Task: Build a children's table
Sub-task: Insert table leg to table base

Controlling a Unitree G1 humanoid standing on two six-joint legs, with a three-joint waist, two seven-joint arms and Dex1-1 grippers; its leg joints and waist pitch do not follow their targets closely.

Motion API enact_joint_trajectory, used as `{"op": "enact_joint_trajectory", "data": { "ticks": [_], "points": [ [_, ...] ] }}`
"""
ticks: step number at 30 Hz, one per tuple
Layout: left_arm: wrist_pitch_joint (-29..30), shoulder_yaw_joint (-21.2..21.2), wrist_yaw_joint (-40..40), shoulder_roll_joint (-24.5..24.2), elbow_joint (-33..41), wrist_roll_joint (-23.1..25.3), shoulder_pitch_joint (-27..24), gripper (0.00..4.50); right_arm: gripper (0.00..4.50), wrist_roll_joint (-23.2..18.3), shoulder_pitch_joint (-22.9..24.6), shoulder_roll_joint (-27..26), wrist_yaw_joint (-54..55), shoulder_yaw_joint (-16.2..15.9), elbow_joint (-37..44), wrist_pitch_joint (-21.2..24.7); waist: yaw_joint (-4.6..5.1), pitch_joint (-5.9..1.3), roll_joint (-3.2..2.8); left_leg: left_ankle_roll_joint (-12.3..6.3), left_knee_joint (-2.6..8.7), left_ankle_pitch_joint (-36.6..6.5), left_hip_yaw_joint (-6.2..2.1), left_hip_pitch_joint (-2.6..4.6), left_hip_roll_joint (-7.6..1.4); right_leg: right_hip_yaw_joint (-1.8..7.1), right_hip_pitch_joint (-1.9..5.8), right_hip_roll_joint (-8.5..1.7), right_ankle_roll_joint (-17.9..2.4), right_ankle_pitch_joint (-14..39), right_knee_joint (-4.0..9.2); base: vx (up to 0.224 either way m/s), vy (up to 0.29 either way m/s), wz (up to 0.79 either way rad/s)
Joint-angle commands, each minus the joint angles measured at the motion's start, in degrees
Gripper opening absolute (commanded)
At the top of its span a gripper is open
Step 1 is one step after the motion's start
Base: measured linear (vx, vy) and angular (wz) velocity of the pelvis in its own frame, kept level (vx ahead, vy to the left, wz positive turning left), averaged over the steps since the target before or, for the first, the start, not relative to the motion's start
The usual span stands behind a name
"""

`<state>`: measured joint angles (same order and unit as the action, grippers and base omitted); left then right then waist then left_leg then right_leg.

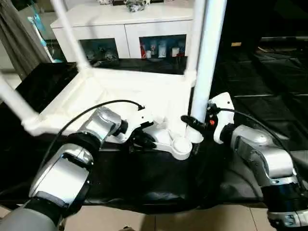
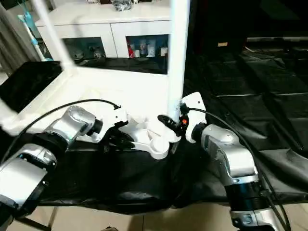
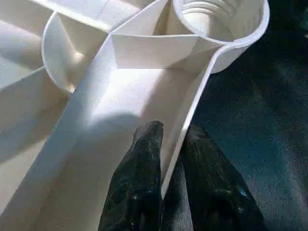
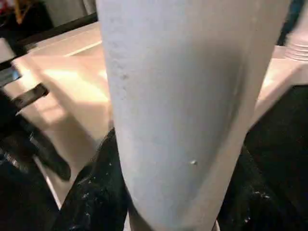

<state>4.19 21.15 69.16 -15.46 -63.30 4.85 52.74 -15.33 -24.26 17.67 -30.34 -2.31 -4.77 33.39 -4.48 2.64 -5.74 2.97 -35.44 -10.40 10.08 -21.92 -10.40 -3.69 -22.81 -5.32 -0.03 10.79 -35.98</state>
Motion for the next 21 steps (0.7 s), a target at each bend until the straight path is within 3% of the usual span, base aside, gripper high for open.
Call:
{"op": "enact_joint_trajectory", "data": {
  "ticks": [1,4,5,7,8,10,11,13,14,15,19,21],
  "points": [
    [2.0,-0.5,-5.9,0.1,-1.1,0.5,-3.6,0.5,1.88,-0.4,-1.1,-1.3,1.7,0.6,-0.7,0.8,-0.21,-3.7,1.58,-1.16,4.81,-14.1,-1.1,0.71,-2.07,2.25,3.01,-3.53,-13.2,14.6,5.16,0.0,0.0,0.0],
    [3.0,-0.8,-10.3,0.8,1.8,1.4,-5.6,0.41,1.88,-0.4,-1.6,-2.7,3.4,1.4,-1.3,0.2,0.1,-3.63,1.43,-1.14,4.95,-14.0,-1.16,0.53,-2.08,2.27,2.9,-3.44,-12.4,14.8,5.13,0.0,0.0,0.0],
    [4.6,-1.3,-12.7,1.4,3.1,1.4,-6.6,0.41,1.88,0.2,-1.7,-2.9,3.9,1.4,-1.6,-0.7,0.2,-3.62,1.93,-1.28,4.97,-14.0,-1.07,0.56,-2.03,2.26,2.87,-3.38,-12.2,15.1,5.29,0.0,0.0,0.0],
    [6.0,-1.7,-14.0,1.9,4.6,1.4,-7.4,0.36,1.88,0.7,-1.7,-3.0,4.1,1.3,-1.8,-1.3,0.43,-3.62,1.59,-1.12,5.02,-13.8,-1.11,0.52,-2.05,2.29,2.85,-3.4,-11.7,15.9,5.24,0.0,0.0,0.0],
    [6.7,-2.0,-15.6,2.6,6.1,1.5,-8.4,0.32,1.88,0.7,-1.9,-3.3,4.2,1.6,-2.0,-2.4,0.59,-3.57,2.07,-1.23,5.05,-13.7,-1.08,0.44,-2.05,2.28,2.85,-3.37,-11.6,15.7,5.3,0.0,0.0,0.0],
    [6.4,-2.0,-16.6,3.1,7.3,1.7,-9.1,0.28,1.88,0.1,-2.2,-3.7,4.0,2.1,-2.3,-2.9,0.8,-3.65,1.79,-1.48,4.96,-13.9,-1.11,0.46,-2.0,2.27,2.78,-3.52,-11.4,16.5,5.46,0.0,0.0,0.0],
    [5.6,-1.9,-17.4,3.4,8.6,2.1,-9.8,0.26,1.88,-0.7,-2.6,-4.0,3.6,2.6,-2.5,-3.2,0.95,-3.59,2.11,-1.83,4.93,-13.8,-1.03,0.36,-1.89,2.28,2.75,-3.41,-11.1,16.9,5.61,0.0,0.0,0.0],
    [3.8,-1.6,-17.5,3.4,10.7,2.2,-10.8,0.18,1.88,-0.7,-2.8,-3.8,2.2,2.4,-2.7,-5.5,1.09,-3.57,2.03,-2.18,5.04,-13.3,-1.08,0.27,-1.93,2.25,2.73,-3.28,-10.7,16.8,5.6,0.0,0.0,0.0],
    [3.8,-1.6,-17.5,3.4,10.7,2.2,-10.8,0.16,1.88,-0.7,-2.8,-3.8,2.2,2.4,-2.7,-5.5,1.11,-3.65,2.57,-2.37,4.99,-13.2,-1.0,0.28,-1.96,2.26,2.72,-3.35,-10.6,16.8,5.73,0.0,0.0,0.0],
    [3.1,-1.7,-17.5,3.4,11.8,2.0,-11.4,0.13,1.88,0.2,-2.6,-3.2,1.3,1.7,-2.9,-7.9,1.07,-3.6,2.35,-2.56,5.01,-12.8,-0.99,0.26,-1.94,2.26,2.62,-3.35,-10.5,16.8,5.69,0.0,0.0,0.0],
    [0.5,-1.6,-15.7,3.1,15.3,1.3,-13.2,0.0,1.88,1.4,-2.5,-2.6,0.5,1.0,-3.7,-11.2,0.98,-3.97,2.33,-3.29,4.94,-10.6,-0.93,0.34,-2.14,2.25,2.73,-3.35,-11.3,12.3,5.26,0.0,0.0,0.0],
    [0.4,-2.0,-14.5,2.4,17.6,0.7,-14.6,0.0,1.88,-0.6,-2.5,-3.0,-2.7,1.4,-4.6,-12.9,1.13,-4.15,2.27,-4.24,4.83,-9.3,-0.86,0.18,-2.14,2.16,2.89,-3.37,-12.2,9.1,4.97,0.0,0.0,0.0]
  ]
}}
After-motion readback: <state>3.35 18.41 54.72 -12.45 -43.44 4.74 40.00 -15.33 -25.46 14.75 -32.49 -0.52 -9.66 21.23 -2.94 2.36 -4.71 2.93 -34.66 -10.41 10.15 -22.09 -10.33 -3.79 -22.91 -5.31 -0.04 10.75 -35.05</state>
